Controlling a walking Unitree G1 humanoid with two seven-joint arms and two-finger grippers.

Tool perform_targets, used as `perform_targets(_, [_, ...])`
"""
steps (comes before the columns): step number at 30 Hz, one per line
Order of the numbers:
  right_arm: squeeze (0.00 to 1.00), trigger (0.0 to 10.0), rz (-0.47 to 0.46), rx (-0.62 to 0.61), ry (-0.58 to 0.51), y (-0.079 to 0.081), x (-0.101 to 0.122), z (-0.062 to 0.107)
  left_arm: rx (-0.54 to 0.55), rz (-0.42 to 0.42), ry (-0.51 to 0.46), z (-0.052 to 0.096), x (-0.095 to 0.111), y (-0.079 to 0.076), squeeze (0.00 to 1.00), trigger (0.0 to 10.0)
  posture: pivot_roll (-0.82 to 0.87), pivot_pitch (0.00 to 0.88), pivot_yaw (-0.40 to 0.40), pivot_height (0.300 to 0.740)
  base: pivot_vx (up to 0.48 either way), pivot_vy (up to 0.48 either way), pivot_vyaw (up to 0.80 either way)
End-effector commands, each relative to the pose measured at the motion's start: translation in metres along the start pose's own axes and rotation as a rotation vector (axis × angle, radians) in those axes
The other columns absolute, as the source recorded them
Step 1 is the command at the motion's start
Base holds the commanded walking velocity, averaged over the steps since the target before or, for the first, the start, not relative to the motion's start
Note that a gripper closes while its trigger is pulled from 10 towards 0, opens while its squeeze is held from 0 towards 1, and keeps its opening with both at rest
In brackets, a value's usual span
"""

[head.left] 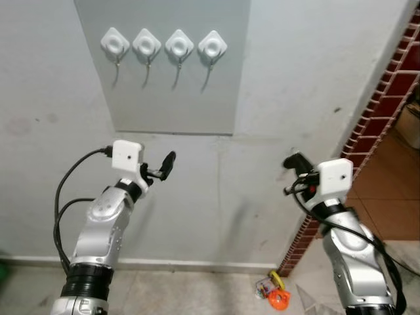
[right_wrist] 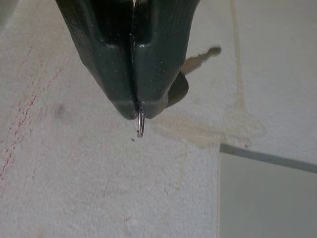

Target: Hang keys on a hook

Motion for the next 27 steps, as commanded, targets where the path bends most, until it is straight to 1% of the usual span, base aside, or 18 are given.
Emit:
perform_targets(1, [0.00,10.0,0.000,-0.002,-0.002,-0.003,0.002,-0.001,-0.004,-0.005,-0.039,-0.002,0.011,-0.001,0.00,10.0,-0.03,0.000,0.021,0.740,0.000,0.000,0.00])
perform_targets(2, [0.00,10.0,0.005,0.001,-0.001,-0.005,0.002,-0.001,-0.018,-0.002,-0.046,-0.003,0.014,-0.004,0.00,10.0,-0.03,0.000,0.021,0.740,0.000,0.000,0.00])
perform_targets(3, [0.00,10.0,0.017,0.011,0.002,-0.006,0.003,-0.003,-0.031,0.056,-0.051,-0.005,0.019,-0.009,0.00,10.0,-0.03,0.000,0.019,0.740,0.000,0.000,0.00])
perform_targets(5, [0.00,10.0,0.036,0.020,0.003,-0.008,0.004,-0.004,-0.037,0.087,-0.064,-0.006,0.024,-0.011,0.00,10.0,-0.03,0.000,0.019,0.740,0.000,0.000,0.00])
perform_targets(9, [0.00,10.0,0.015,0.083,-0.010,-0.006,0.010,-0.014,-0.091,0.042,-0.127,-0.011,0.044,-0.021,0.00,10.0,-0.03,0.000,0.016,0.740,0.000,0.000,0.00])
perform_targets(12, [0.00,10.0,0.020,0.114,-0.022,-0.003,0.015,-0.022,-0.126,0.011,-0.146,-0.013,0.050,-0.026,0.00,10.0,-0.03,0.000,0.014,0.740,0.000,0.000,0.00])
perform_targets(14, [0.00,10.0,0.025,0.125,-0.028,-0.001,0.018,-0.026,-0.143,0.017,-0.147,-0.014,0.053,-0.028,0.00,10.0,-0.03,0.000,0.014,0.740,0.000,0.000,0.00])
perform_targets(18, [0.00,10.0,0.027,0.149,-0.053,0.002,0.026,-0.040,-0.170,-0.003,-0.153,-0.017,0.059,-0.033,0.00,10.0,-0.02,0.000,0.019,0.740,0.000,0.000,0.00])
perform_targets(19, [0.00,10.0,0.022,0.156,-0.059,0.002,0.028,-0.042,-0.175,0.004,-0.158,-0.018,0.061,-0.034,0.00,10.0,-0.02,0.000,0.019,0.740,0.000,0.000,0.00])
perform_targets(23, [0.00,10.0,0.007,0.179,-0.078,0.005,0.035,-0.051,-0.198,-0.010,-0.169,-0.019,0.067,-0.038,0.00,10.0,-0.02,0.000,0.020,0.740,0.000,0.000,0.00])
perform_targets(25, [0.00,10.0,0.005,0.186,-0.080,0.006,0.036,-0.053,-0.205,-0.007,-0.173,-0.019,0.068,-0.039,0.00,10.0,-0.02,0.000,0.020,0.740,0.000,0.000,0.00])
perform_targets(26, [0.00,10.0,-0.005,0.210,-0.084,0.010,0.038,-0.057,-0.224,-0.028,-0.183,-0.018,0.071,-0.043,0.00,10.0,-0.02,0.000,0.021,0.740,0.000,0.000,0.00])
perform_targets(27, [0.00,10.0,-0.007,0.222,-0.084,0.012,0.039,-0.059,-0.231,-0.030,-0.186,-0.018,0.072,-0.044,0.00,10.0,-0.02,0.000,0.021,0.740,0.000,0.000,0.00])
Point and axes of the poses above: a point about 5 cm out from each wrist's last joint towards the gripper, its own z axis pointing back from the gripper into the wrist, its own x axis along the axis of the wrist's last joint, y = z × x, the point moved 3 cm from there along -z, pointing out of the wrist towards the gripper, and after that the axes turned 9 degrees about -z, right-handed, at the moved point
